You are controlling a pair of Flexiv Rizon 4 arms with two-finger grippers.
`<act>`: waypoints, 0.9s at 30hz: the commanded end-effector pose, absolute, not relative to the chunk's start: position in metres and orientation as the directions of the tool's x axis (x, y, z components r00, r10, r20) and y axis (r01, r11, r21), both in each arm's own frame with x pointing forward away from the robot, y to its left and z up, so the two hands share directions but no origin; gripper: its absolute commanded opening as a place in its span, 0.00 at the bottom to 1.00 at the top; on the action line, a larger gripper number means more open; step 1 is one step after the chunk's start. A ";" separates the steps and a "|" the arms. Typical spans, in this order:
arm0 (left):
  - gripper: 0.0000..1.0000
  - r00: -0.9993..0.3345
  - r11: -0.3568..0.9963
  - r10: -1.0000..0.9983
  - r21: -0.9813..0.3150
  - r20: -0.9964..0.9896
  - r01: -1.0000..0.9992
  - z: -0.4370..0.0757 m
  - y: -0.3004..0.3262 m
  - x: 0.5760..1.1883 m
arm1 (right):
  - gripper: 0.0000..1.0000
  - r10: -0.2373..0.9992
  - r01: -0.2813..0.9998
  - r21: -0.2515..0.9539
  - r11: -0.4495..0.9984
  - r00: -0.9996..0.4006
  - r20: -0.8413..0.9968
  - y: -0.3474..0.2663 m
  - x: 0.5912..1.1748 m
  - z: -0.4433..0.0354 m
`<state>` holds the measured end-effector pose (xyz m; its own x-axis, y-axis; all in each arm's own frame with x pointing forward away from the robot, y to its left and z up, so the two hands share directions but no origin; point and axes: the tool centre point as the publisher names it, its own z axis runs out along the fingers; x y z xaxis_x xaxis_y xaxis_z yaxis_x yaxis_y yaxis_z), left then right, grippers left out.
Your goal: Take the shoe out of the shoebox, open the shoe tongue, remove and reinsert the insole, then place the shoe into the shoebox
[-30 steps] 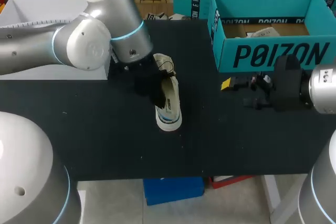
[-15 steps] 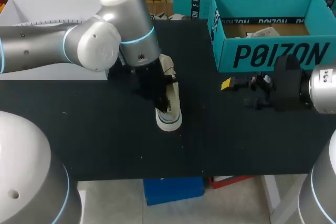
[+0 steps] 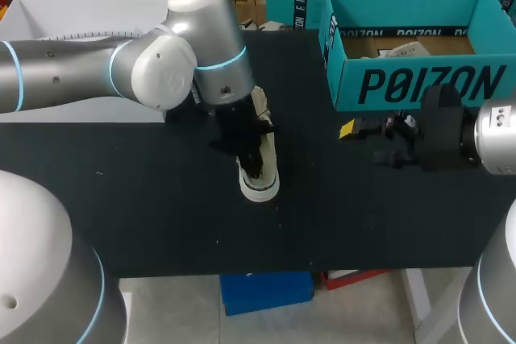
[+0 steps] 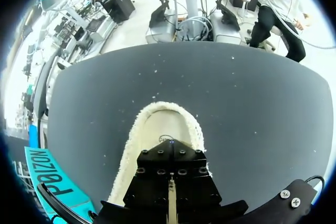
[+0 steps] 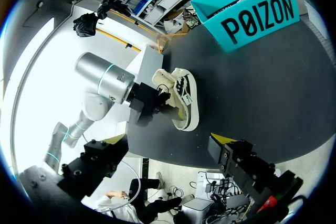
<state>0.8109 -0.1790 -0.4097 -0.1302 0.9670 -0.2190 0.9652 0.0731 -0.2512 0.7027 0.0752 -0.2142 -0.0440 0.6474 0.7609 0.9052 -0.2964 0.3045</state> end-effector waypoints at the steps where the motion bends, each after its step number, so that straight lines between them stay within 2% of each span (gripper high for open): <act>1: 0.00 -0.126 0.070 0.969 -0.251 -0.211 0.965 -0.416 -0.183 0.813 | 1.00 0.648 0.906 0.304 -0.296 -0.044 0.761 0.076 0.703 -0.214; 12: 0.00 -0.114 0.068 0.967 -0.200 -0.230 0.977 -0.394 -0.179 0.818 | 1.00 0.648 0.906 0.304 -0.296 -0.044 0.761 0.076 0.703 -0.214; 27: 0.00 -0.213 0.170 0.906 -0.146 -0.366 0.975 -0.336 -0.153 0.832 | 1.00 0.648 0.906 0.304 -0.296 -0.044 0.761 0.076 0.703 -0.214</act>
